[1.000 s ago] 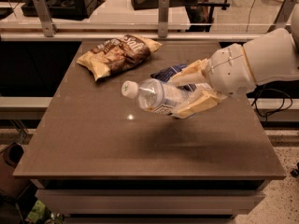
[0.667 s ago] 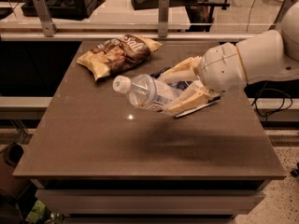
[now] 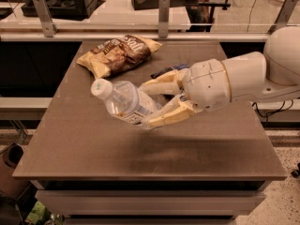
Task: Place blue plastic bottle upright
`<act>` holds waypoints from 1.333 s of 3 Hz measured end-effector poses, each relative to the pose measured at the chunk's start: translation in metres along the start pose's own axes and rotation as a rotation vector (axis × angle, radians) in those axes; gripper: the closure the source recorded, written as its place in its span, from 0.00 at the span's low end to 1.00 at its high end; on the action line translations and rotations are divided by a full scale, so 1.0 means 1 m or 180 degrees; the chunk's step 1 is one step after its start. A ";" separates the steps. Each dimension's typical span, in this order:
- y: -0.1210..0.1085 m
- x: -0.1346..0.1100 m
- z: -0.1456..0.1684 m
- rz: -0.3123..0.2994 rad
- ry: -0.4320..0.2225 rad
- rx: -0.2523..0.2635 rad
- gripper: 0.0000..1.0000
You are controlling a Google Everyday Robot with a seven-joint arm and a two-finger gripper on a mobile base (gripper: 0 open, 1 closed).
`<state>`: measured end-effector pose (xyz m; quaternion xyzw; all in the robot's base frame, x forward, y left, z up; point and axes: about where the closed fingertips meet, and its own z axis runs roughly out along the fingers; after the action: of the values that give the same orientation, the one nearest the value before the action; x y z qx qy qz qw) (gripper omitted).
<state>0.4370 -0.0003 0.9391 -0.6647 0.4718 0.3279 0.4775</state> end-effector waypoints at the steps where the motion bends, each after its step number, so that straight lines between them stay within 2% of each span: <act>1: 0.015 -0.007 0.018 0.0115 -0.0263 -0.0007 1.00; 3: 0.025 0.003 0.056 0.0436 -0.0752 -0.0014 1.00; 4: 0.027 0.015 0.070 0.0681 -0.0889 0.0007 1.00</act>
Offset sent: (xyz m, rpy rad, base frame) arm -0.0253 0.0524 -0.0299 0.2586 0.1581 0.0278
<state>0.4174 0.0587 0.8942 -0.5583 0.4693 0.4655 0.5014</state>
